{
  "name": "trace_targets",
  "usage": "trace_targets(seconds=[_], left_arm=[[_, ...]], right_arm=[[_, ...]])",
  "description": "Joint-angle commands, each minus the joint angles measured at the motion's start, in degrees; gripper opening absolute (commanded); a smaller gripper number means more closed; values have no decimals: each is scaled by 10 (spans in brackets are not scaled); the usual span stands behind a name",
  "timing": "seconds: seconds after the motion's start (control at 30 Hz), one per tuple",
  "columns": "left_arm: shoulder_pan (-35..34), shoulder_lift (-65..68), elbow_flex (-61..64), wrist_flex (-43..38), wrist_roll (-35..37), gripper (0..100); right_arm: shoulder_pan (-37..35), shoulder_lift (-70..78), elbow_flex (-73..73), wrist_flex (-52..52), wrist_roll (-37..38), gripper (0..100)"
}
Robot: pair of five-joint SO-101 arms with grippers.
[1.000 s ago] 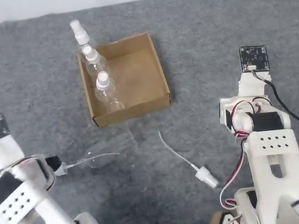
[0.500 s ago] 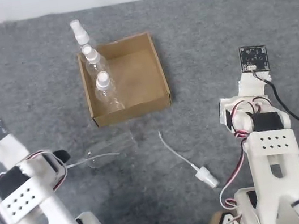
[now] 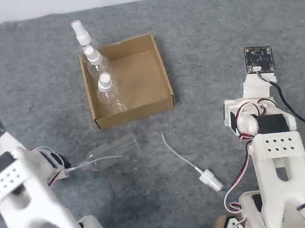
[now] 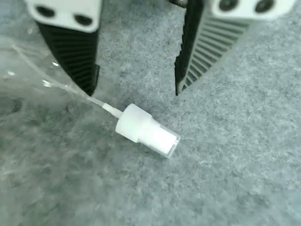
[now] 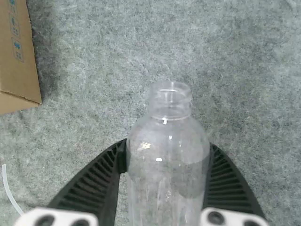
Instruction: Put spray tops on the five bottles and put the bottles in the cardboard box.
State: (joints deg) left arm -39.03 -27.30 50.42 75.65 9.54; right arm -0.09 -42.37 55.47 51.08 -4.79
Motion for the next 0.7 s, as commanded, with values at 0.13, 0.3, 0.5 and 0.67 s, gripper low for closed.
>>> trace_targets(seconds=[0.13,0.3,0.5,0.67], left_arm=[[-2,111,-56,-33,45,225],[-9,167,-57,-88,89,225],[-11,192,-58,-118,110,225],[-11,195,-57,-127,110,224]], right_arm=[[7,-24,-6,-10,-1,176],[7,-24,-6,-10,-1,176],[7,-24,-6,-10,-1,176],[7,-24,-6,-10,-1,176]])
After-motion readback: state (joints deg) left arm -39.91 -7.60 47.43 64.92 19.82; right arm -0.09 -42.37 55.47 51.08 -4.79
